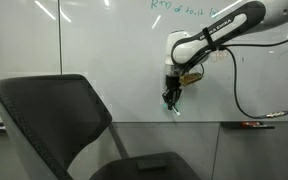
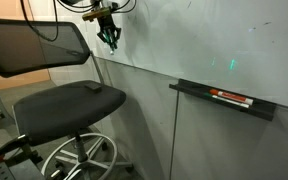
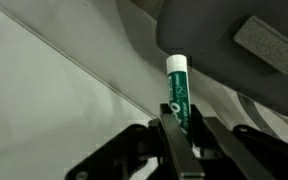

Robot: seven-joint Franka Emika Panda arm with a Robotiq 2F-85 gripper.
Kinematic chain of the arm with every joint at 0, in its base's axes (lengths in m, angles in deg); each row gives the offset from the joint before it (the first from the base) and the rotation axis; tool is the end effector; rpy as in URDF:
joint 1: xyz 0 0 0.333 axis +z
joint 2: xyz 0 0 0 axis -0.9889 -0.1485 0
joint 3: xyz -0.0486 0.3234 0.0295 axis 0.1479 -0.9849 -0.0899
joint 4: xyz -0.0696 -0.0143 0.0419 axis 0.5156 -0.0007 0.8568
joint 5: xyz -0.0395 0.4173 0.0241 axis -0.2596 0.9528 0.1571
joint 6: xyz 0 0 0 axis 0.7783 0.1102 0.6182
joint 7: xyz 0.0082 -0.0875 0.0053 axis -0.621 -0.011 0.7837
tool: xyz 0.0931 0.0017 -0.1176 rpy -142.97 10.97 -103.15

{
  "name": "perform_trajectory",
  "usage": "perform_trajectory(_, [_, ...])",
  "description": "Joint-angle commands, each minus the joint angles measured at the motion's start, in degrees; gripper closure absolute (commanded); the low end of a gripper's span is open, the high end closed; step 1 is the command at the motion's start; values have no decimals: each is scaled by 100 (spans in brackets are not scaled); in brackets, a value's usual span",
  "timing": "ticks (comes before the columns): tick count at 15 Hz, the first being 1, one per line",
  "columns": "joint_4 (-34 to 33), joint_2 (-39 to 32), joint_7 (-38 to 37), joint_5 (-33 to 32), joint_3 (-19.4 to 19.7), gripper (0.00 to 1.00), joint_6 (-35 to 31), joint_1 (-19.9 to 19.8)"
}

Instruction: Use the marker on the chair to draw on the whiteboard

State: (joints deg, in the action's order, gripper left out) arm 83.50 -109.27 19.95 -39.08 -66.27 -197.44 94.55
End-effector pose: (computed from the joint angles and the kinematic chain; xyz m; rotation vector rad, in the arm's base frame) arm 0.6936 0.2179 0.3615 2.8762 0.6240 0.2668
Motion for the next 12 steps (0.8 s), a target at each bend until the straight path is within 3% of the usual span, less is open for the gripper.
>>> perform_trajectory(1, [-583, -330, 67, 138, 120, 94, 201, -26])
perform_trajectory(12, [-447, -142, -234, -518, 455, 94, -711, 127])
